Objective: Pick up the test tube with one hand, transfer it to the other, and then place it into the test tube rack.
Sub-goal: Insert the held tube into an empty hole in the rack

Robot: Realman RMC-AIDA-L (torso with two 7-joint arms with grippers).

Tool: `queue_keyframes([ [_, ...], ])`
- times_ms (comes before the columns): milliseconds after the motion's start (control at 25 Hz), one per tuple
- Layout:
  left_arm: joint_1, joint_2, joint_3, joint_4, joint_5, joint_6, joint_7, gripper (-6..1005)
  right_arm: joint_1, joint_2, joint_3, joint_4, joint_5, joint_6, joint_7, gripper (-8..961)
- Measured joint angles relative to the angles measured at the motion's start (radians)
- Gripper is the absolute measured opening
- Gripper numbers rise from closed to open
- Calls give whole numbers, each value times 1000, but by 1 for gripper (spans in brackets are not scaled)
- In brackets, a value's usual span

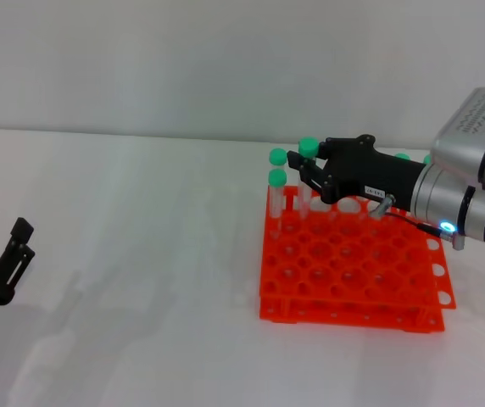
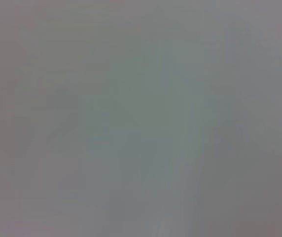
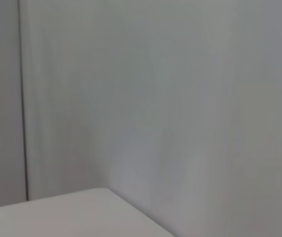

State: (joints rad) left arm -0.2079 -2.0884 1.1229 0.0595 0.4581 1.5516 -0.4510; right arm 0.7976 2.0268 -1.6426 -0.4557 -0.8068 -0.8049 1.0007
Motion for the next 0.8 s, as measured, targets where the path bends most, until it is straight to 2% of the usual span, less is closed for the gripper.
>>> queue_keyframes([
  [440,-6,3,0,0,2,-1,0,774,2,1,-21,2,6,48,-2,200],
  [800,-11,4,0,0,2,-1,0,775,3,1,-112,2,105,97,-43,200],
])
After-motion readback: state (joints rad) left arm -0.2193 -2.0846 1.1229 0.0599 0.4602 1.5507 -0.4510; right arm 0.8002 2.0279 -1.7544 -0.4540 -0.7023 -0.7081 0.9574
